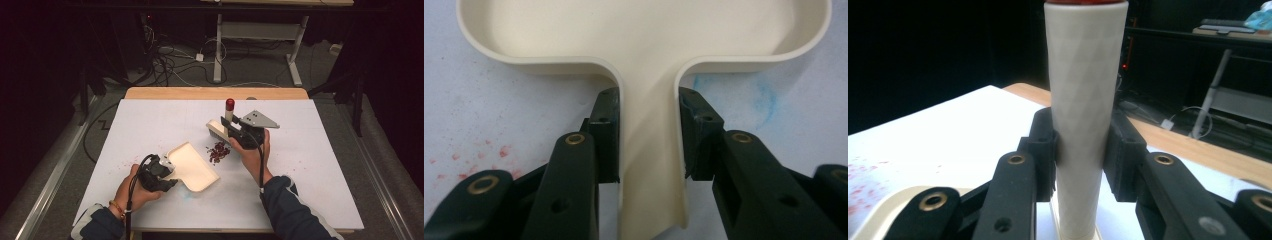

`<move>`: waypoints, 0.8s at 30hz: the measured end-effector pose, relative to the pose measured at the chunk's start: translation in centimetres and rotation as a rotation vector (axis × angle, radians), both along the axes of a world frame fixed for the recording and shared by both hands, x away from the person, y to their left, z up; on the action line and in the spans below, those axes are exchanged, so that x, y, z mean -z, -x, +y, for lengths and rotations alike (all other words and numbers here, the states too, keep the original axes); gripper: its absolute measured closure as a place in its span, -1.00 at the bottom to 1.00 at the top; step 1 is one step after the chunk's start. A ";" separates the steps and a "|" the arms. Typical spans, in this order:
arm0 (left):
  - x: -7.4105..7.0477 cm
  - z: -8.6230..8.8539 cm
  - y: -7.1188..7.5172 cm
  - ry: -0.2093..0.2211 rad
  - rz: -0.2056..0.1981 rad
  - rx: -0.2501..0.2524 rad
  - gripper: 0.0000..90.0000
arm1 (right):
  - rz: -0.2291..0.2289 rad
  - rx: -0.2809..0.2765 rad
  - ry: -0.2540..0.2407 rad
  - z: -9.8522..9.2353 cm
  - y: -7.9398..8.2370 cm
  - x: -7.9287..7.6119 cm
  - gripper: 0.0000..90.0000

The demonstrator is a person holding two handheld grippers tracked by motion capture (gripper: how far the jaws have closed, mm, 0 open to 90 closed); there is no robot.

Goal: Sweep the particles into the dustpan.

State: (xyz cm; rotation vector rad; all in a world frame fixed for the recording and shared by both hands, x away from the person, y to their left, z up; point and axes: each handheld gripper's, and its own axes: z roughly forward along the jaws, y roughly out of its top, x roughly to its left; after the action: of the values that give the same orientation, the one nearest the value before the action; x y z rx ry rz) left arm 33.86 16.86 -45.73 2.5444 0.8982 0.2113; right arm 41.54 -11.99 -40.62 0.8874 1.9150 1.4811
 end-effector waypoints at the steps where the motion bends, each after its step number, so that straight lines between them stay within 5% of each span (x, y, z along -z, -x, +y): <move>1: 0.0 0.0 0.0 0.003 0.003 -0.002 0.43 | -0.004 0.001 -0.002 0.1 0.2 0.1 0.55; 24: 0.3 -1.5 -0.3 -0.001 0.013 -0.013 0.43 | 0.016 -0.067 -0.005 1.8 2.7 0.5 0.52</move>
State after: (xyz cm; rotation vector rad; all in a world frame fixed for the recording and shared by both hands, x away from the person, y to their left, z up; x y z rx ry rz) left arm 34.13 15.32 -46.03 2.5436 0.9199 0.1997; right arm 38.84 -10.16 -41.07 0.8468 1.9717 1.5221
